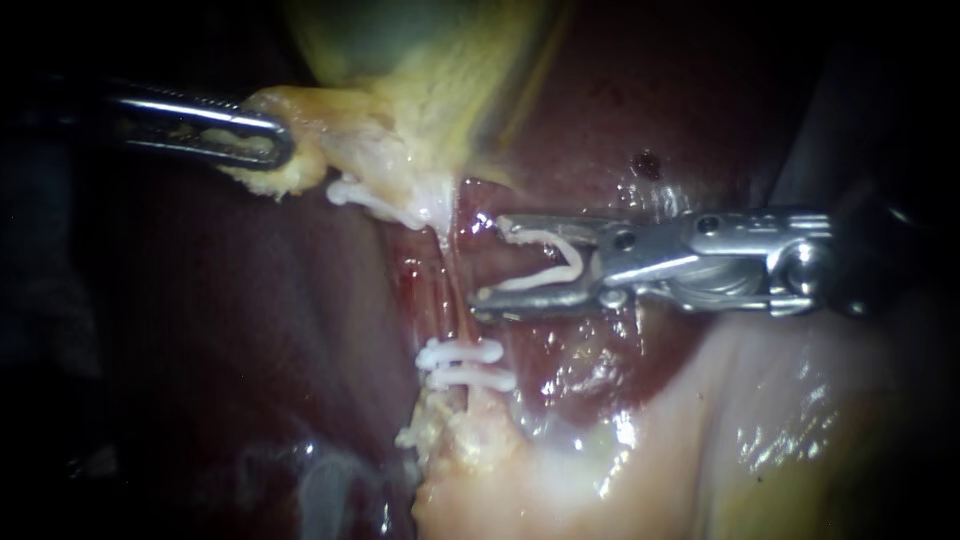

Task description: Clipping third clip right tube

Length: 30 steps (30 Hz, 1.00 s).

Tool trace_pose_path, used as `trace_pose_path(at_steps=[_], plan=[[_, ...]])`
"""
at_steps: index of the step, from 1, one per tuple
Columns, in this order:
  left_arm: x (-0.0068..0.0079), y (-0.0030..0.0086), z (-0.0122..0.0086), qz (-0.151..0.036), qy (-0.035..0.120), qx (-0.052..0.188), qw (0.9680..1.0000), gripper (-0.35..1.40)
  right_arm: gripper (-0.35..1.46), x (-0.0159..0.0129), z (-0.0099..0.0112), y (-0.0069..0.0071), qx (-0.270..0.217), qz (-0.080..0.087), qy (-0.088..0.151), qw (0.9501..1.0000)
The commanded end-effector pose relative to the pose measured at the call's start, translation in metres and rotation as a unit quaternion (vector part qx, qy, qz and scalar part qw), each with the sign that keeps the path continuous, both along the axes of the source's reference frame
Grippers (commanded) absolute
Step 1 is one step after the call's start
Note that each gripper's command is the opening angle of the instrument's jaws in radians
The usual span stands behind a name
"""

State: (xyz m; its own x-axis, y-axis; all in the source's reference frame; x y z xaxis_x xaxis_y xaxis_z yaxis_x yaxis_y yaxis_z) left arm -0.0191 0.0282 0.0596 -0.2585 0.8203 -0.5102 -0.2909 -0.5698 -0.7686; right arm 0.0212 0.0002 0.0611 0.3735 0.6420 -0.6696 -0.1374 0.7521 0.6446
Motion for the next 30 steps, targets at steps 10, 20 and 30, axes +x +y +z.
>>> trace_pose_path(at_steps=[10, 20, 30], plan=[[-0.0001, -0.0001, 0.0001, -0.001, 0.001, -0.001, 1.0000, -0.35, 0.50, 0.0017, 0.0019, 0.0001, 0.026, 0.005, 0.009, 0.9996], [-0.0002, -0.0001, 0.0002, 0.000, 0.000, 0.000, 1.0000, -0.35, 0.50, 0.0036, 0.0039, -0.0005, 0.047, 0.001, 0.019, 0.9987], [-0.0002, -0.0002, 0.0002, 0.000, 0.000, 0.000, 1.0000, -0.35, 0.50, 0.0052, 0.0050, -0.0005, 0.060, 0.008, 0.036, 0.9975]])
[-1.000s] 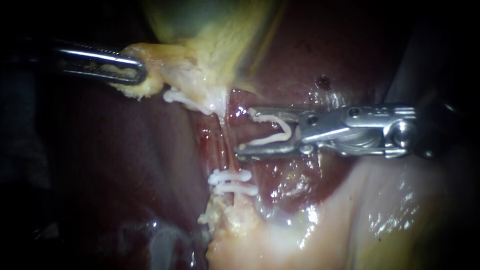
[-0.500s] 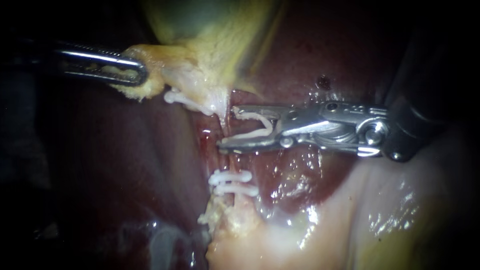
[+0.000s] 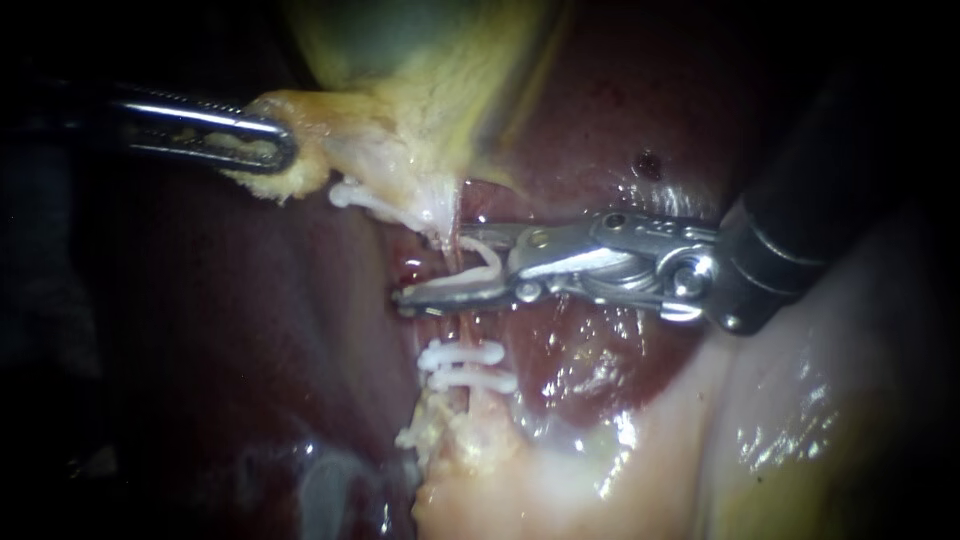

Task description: Clipping third clip right tube

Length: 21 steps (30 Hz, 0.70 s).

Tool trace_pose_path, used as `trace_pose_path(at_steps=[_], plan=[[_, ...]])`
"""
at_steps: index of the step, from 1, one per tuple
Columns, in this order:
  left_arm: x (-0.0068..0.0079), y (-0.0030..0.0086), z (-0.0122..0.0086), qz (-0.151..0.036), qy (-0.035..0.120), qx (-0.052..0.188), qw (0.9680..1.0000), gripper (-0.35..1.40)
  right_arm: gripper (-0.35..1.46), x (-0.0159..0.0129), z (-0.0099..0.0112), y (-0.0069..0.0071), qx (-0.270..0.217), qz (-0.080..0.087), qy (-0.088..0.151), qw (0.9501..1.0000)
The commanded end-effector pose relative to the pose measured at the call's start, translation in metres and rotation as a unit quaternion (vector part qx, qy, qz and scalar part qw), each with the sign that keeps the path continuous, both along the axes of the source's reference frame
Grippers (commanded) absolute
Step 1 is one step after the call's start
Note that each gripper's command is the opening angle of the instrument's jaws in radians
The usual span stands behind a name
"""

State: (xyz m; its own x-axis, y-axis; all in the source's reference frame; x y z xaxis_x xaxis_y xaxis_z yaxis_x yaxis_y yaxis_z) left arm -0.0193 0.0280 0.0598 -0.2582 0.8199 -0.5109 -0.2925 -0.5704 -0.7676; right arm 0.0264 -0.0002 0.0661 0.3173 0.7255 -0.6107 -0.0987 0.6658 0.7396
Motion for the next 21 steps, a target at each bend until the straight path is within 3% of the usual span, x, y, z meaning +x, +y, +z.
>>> trace_pose_path(at_steps=[1, 8, 14, 21], plan=[[0.0000, 0.0000, 0.0000, 0.000, 0.000, 0.000, 1.0000, -0.35, 0.50, 0.0000, 0.0000, 0.0000, 0.002, 0.002, 0.001, 1.0000], [0.0000, 0.0000, 0.0000, 0.000, 0.000, 0.000, 1.0000, -0.35, 0.50, 0.0001, -0.0007, 0.0000, 0.010, 0.003, 0.042, 0.9991], [0.0000, 0.0000, 0.0001, 0.000, 0.000, 0.000, 1.0000, -0.35, 0.50, 0.0005, -0.0030, 0.0000, 0.017, 0.001, 0.089, 0.9959], [0.0000, 0.0000, 0.0001, 0.000, 0.000, 0.000, 1.0000, -0.35, 0.49, 0.0007, -0.0052, 0.0004, 0.022, 0.001, 0.119, 0.9927]])
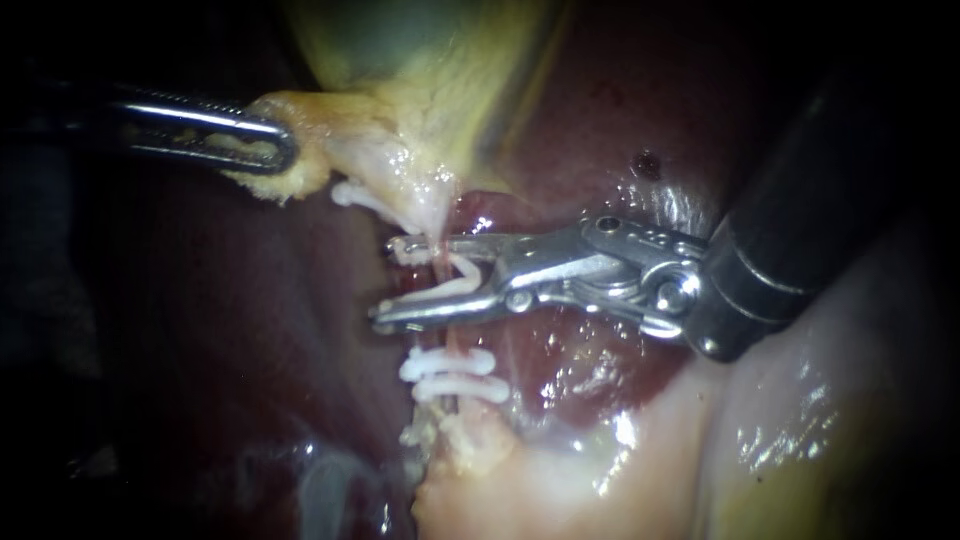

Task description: Clipping third clip right tube

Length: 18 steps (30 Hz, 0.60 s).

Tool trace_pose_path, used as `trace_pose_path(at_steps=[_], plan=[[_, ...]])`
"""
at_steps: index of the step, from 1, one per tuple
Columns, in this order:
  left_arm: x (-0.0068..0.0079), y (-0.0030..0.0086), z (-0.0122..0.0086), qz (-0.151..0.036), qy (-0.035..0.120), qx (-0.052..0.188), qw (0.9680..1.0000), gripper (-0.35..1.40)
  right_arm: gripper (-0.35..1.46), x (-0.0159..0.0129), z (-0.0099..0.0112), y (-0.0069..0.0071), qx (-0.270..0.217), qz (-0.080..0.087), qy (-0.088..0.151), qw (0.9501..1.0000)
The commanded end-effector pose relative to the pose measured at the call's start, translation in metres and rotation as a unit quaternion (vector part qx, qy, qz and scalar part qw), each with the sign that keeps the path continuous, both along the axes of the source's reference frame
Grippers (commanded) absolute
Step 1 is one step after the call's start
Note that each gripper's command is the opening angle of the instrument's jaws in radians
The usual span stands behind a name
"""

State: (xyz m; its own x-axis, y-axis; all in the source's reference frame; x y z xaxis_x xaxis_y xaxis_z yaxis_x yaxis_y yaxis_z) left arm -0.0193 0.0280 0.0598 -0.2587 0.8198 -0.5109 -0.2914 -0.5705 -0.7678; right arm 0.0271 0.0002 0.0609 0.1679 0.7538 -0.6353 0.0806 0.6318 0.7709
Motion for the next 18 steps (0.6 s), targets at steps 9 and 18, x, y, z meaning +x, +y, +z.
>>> trace_pose_path(at_steps=[9, 18], plan=[[0.0000, 0.0000, 0.0000, 0.000, 0.000, 0.000, 1.0000, -0.35, 0.31, -0.0006, 0.0002, 0.0003, 0.018, 0.001, -0.001, 0.9998], [0.0000, 0.0000, 0.0000, 0.000, 0.000, 0.000, 1.0000, -0.35, -0.02, -0.0013, 0.0008, 0.0007, 0.032, 0.000, -0.003, 0.9995]])
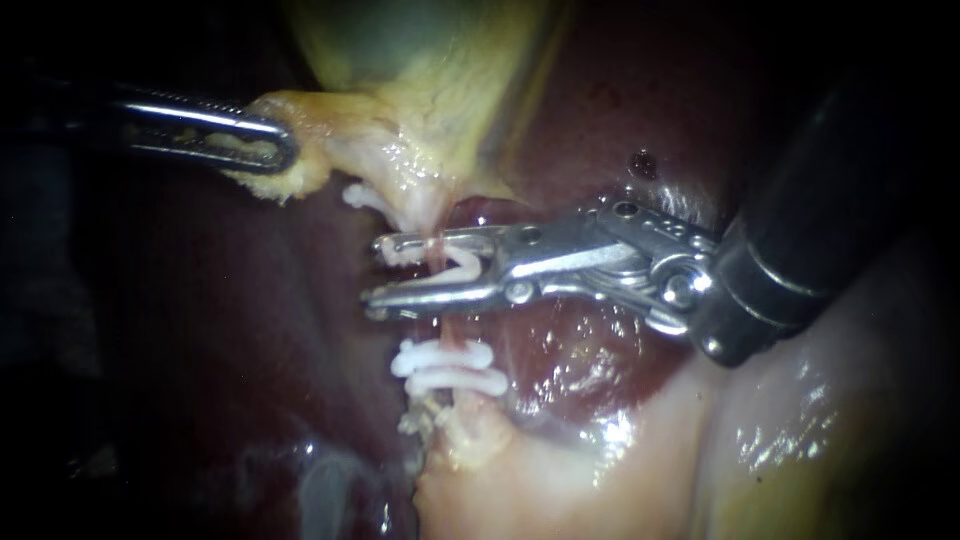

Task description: Clipping third clip right tube

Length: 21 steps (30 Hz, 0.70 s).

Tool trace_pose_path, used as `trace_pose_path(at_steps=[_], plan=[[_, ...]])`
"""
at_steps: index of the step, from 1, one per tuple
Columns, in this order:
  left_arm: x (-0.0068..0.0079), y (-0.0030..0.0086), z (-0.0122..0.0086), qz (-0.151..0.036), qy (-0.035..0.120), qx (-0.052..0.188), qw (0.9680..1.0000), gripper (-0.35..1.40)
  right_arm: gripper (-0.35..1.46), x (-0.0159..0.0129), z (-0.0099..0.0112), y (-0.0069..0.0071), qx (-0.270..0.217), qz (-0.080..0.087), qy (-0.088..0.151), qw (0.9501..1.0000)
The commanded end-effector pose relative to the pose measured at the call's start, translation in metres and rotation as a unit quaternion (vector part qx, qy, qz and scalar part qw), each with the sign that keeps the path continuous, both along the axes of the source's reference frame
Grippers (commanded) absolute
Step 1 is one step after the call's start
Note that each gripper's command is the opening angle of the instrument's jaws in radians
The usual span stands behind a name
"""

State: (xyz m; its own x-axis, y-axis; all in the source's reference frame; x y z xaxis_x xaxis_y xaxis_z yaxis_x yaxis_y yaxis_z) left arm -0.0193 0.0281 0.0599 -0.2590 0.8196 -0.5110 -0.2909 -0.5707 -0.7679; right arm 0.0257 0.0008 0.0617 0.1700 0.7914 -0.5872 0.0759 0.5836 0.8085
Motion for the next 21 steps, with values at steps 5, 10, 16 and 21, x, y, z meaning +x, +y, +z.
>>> trace_pose_path(at_steps=[5, 10, 16, 21], plan=[[0.0000, 0.0000, 0.0000, 0.000, 0.000, 0.000, 1.0000, -0.35, -0.33, -0.0001, 0.0005, -0.0002, 0.009, 0.000, -0.002, 1.0000], [0.0000, 0.0000, 0.0000, 0.000, 0.000, 0.000, 1.0000, -0.35, -0.35, -0.0002, 0.0008, -0.0004, 0.020, -0.009, -0.023, 0.9995], [0.0001, 0.0000, 0.0000, 0.000, 0.000, 0.000, 1.0000, -0.35, -0.35, -0.0001, 0.0013, -0.0009, 0.017, -0.015, -0.030, 0.9993], [0.0001, 0.0000, 0.0000, 0.000, 0.000, 0.000, 1.0000, -0.35, -0.35, 0.0000, 0.0015, -0.0010, 0.017, -0.015, -0.030, 0.9993]])
